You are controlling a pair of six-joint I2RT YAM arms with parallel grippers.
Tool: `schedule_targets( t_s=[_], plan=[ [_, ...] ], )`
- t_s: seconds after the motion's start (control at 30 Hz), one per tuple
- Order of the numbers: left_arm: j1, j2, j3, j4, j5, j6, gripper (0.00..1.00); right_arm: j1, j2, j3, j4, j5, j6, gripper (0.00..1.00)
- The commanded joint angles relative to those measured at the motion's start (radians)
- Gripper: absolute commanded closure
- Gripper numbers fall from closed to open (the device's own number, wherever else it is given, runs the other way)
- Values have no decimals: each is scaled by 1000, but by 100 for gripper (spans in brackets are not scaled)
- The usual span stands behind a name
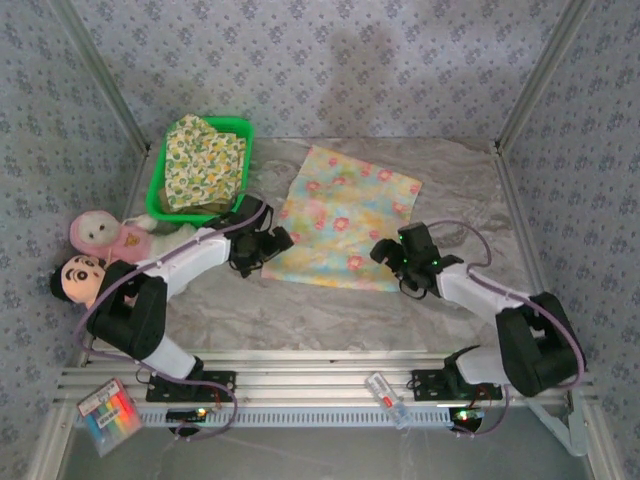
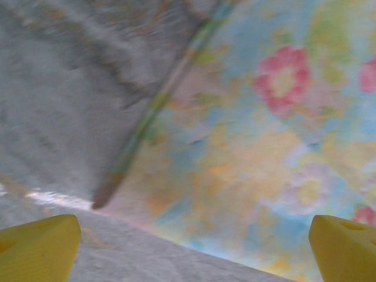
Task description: Fold and stack the skirts
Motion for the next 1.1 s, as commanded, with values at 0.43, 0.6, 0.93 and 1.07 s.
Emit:
schedule_targets(
  t_s=[0.43, 0.6, 0.93, 1.07],
  plan=[
    [20, -16, -61, -17, 8, -73, 0, -8, -242, -214, -52, -43, 183, 43],
    [23, 0, -59, -9, 20, -69, 0, -9, -219, -216, -6, -41, 180, 51],
    [22, 19, -52, 0, 26, -73, 0, -7, -167, -218, 35, -44, 175, 61],
    [23, 23, -56, 7, 29, -75, 0, -3, -148, -228, 77, -59, 174, 63]
  ],
)
